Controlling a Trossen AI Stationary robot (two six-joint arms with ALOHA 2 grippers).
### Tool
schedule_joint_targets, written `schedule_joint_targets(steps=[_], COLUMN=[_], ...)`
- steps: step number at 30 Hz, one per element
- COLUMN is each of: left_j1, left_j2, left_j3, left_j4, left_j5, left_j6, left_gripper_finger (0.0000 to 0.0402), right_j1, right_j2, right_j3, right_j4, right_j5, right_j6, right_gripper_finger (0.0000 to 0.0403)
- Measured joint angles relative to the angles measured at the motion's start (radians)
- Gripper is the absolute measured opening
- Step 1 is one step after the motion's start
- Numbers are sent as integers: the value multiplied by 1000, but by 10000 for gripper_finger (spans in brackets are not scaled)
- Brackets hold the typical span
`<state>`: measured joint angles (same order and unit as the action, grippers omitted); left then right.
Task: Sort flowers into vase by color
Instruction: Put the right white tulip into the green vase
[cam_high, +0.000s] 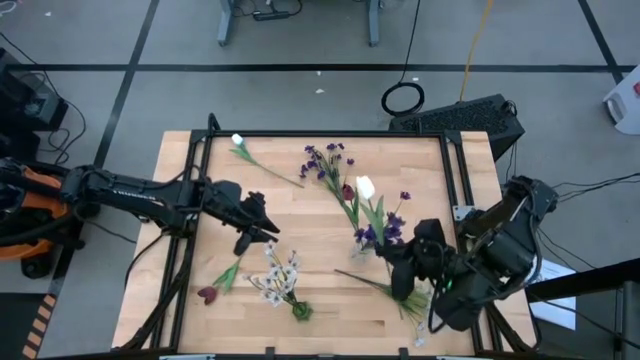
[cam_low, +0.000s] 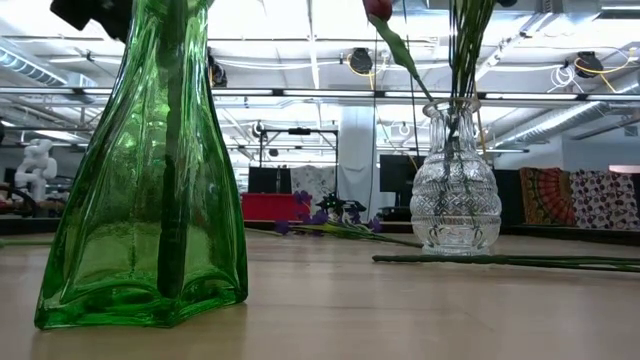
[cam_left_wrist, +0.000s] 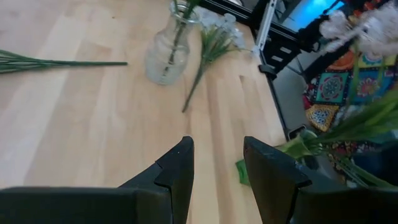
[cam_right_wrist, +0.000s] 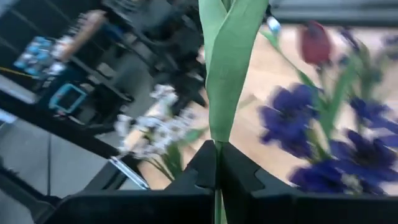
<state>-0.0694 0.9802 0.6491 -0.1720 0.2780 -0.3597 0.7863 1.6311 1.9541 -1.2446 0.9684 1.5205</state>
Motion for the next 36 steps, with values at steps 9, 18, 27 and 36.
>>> schedule_joint_targets(steps=[9, 18, 27, 36], left_j1=[-53, -92, -137, -154], left_j2=[1, 1, 1, 1], left_j3=[0, 0, 0, 0], left_j4=[-2, -5, -5, -4], left_j5=[-3, -37, -44, -34], left_j6=[-28, -28, 60, 116], left_gripper_finger=[145, 145, 145, 145], right_j1=[9, -24, -34, -38], right_j2=[71, 212, 385, 496], right_j3=[0, 0, 0, 0], right_j4=[325, 562, 749, 938], right_j5=[148, 163, 307, 336], right_j6=[-492, -685, -691, -735], right_gripper_finger=[0, 0, 0, 0])
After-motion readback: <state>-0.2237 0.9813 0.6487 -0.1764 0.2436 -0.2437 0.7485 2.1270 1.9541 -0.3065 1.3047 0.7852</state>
